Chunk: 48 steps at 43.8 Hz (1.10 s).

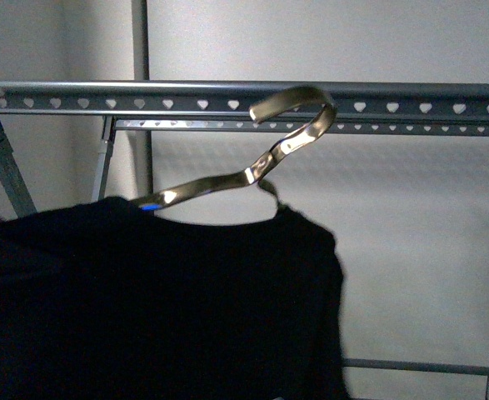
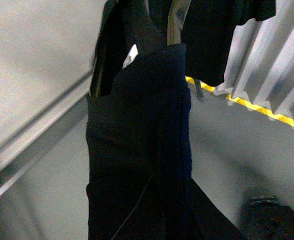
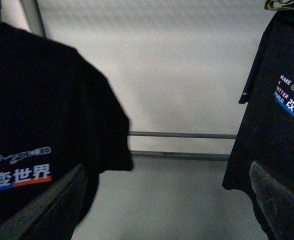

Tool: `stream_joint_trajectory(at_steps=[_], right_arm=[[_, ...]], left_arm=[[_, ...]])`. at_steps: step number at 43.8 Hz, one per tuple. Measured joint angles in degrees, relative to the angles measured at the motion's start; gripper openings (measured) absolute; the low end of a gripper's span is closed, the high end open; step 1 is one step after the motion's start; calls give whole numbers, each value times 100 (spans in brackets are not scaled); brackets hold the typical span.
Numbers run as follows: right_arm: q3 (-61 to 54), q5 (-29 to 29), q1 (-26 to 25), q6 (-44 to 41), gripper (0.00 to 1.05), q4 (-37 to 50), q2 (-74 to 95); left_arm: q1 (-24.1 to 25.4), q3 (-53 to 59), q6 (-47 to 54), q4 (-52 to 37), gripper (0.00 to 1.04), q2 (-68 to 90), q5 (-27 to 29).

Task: Hang clothes on hanger

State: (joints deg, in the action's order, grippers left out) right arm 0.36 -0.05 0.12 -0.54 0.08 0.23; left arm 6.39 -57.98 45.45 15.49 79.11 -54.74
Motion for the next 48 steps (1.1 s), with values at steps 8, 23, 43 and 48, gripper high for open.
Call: stream_joint_trajectory(at_steps=[8,23,43,48], right_arm=[[0,-2,0,-2,97,0,0],[0,0,0,-2,97,0,0],[1394,-3812,-1749,1626,97,-522,1340],[2085,-4695,-1919,184,97,-1058,1762]], left_arm=[[-367,-144,566,-1416,4,133,-1047],[-1279,-505,1969,-299,4,190,-553],[-1276,-505,2061,-299,4,201,-472],[-1276,-505,2061,-299,4,201,-479]])
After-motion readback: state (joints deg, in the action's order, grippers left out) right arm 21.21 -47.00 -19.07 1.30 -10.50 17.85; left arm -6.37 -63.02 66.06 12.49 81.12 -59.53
